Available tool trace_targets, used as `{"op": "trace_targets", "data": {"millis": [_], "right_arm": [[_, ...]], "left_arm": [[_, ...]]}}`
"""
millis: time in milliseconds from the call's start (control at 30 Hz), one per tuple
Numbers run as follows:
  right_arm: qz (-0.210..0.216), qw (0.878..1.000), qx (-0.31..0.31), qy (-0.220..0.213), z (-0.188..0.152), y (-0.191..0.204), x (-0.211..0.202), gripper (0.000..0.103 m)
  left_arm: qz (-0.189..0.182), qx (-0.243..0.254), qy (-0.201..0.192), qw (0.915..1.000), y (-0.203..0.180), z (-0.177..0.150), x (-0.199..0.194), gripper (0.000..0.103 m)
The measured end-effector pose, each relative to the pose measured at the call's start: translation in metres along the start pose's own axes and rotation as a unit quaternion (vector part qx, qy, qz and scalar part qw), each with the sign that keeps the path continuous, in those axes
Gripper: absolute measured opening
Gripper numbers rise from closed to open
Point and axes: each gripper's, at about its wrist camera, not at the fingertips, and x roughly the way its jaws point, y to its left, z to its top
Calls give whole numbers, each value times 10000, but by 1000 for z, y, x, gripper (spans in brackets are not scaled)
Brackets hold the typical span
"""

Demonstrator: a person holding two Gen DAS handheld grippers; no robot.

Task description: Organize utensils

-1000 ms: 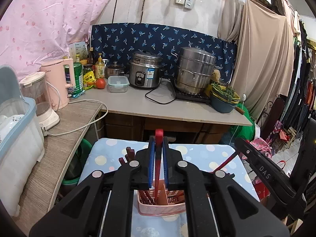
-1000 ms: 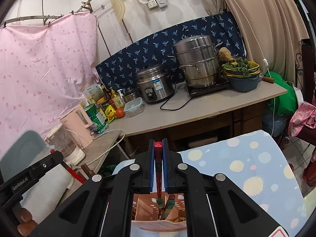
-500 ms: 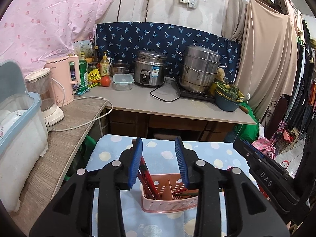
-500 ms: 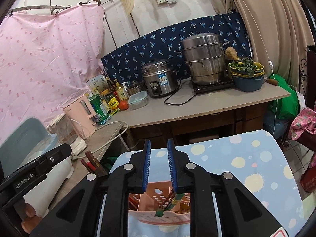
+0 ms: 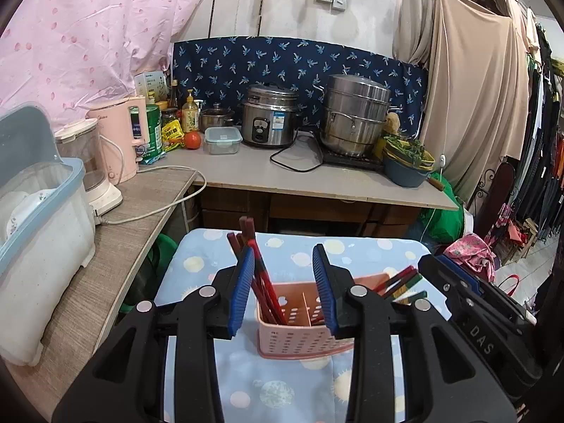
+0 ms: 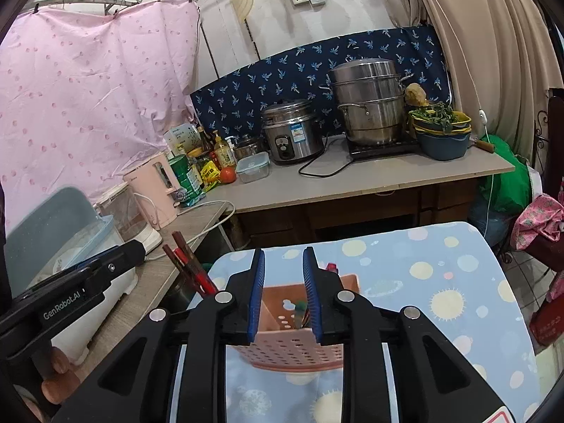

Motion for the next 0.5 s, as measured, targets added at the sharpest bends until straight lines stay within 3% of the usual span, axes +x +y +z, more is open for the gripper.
{"op": "trace_targets", "data": {"millis": [400, 500], "right_arm": [[-84, 9993, -250, 283, -41, 17, -23, 28], [-144, 9988, -295, 375, -49, 20, -26, 28]], "left_arm": [[187, 95, 338, 9992, 0, -42, -13, 34], [212, 99, 425, 9988, 3, -52, -14, 40]]}}
